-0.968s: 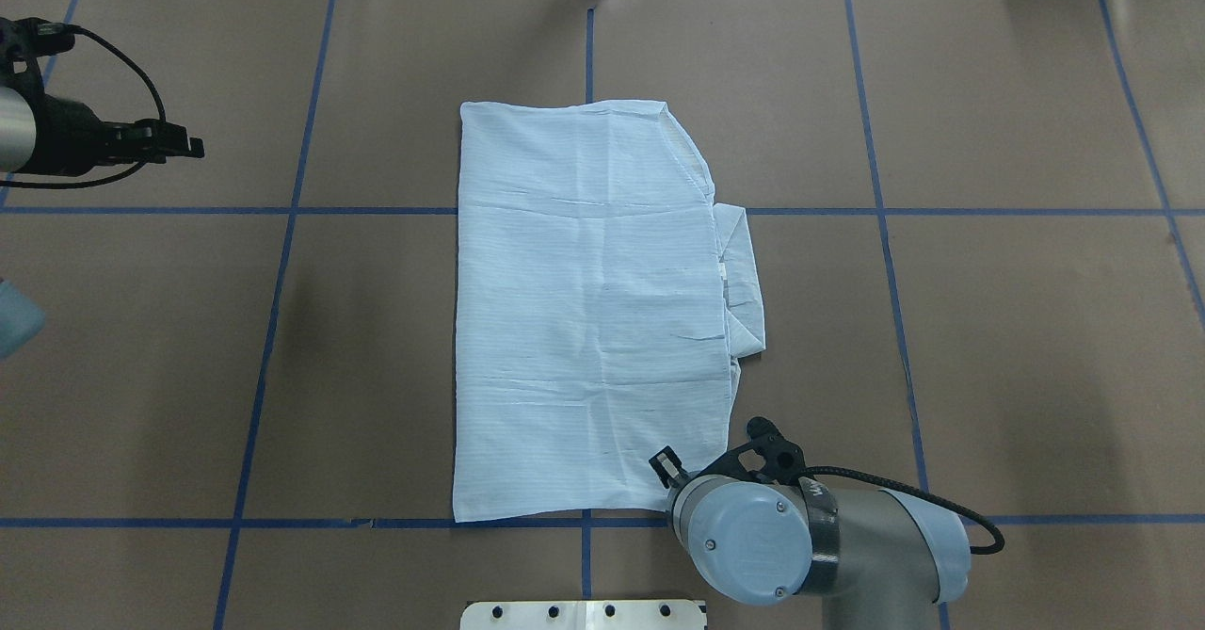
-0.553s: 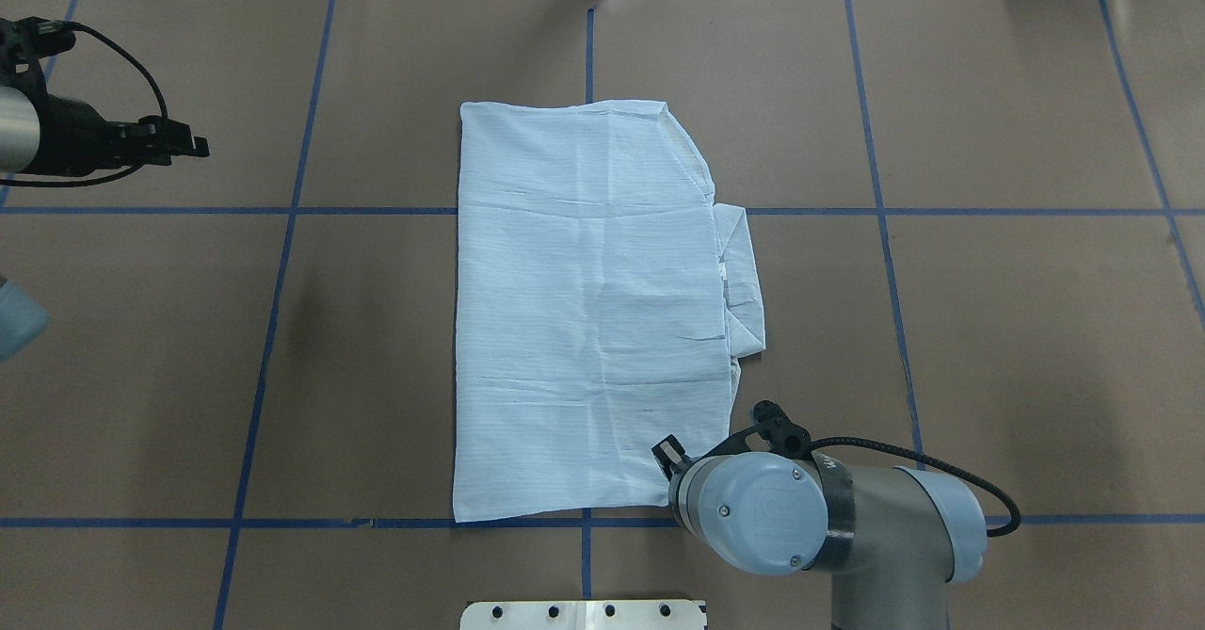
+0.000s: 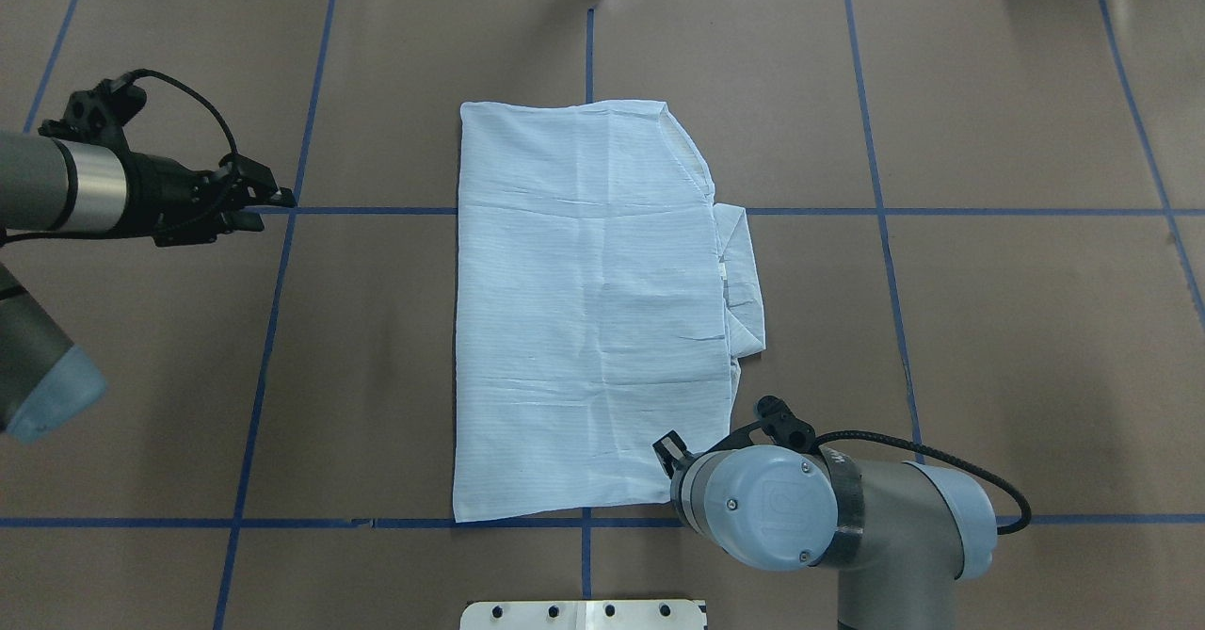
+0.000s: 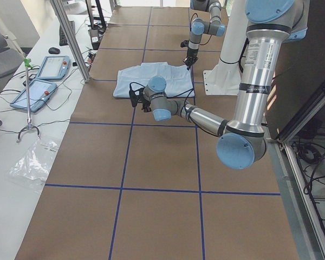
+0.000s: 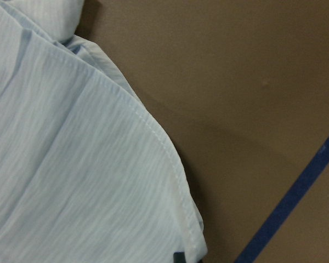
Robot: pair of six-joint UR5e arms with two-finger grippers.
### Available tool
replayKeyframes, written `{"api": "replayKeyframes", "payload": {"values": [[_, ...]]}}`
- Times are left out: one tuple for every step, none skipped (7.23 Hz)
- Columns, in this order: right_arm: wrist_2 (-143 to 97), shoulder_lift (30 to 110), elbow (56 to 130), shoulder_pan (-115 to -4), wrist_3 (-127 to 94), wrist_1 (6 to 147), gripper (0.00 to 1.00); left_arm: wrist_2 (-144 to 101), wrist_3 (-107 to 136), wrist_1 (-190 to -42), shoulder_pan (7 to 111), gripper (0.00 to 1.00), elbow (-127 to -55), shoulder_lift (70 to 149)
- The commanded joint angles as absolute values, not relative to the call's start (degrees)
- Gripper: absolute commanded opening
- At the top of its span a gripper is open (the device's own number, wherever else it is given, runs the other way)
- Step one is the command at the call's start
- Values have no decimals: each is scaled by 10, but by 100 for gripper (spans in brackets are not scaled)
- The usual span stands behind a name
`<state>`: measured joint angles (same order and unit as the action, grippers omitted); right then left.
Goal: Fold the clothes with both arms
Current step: 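Bring the left gripper to the other near corner and grasp it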
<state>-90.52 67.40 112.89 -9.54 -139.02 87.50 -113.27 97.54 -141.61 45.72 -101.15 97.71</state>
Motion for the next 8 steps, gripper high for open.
{"api": "replayKeyframes", "payload": {"values": [[-907, 678, 1140, -98, -1390, 875, 0, -1032, 1167, -1412, 310, 60, -1106, 934], [-907, 680, 1141, -98, -1390, 875, 0, -987, 1235, -1412, 249, 60, -1114, 925], [-907, 680, 1143, -99, -1390, 875, 0, -919, 1292, -1408, 178, 60, -1118, 923], [-907, 679, 1143, -98, -1390, 875, 0, -884, 1330, -1358, 128, 59, -1136, 929], [-907, 680, 1146, -99, -1390, 875, 0, -869, 1356, -1305, 94, 59, -1136, 959], [-907, 679, 1147, -99, -1390, 875, 0, -867, 1358, -1258, 78, 59, -1130, 991], [-907, 679, 1147, -98, -1390, 875, 0, -868, 1358, -1240, 75, 59, -1129, 1006], [-908, 680, 1147, -98, -1389, 875, 0, -867, 1358, -1240, 71, 59, -1124, 1005]]}}
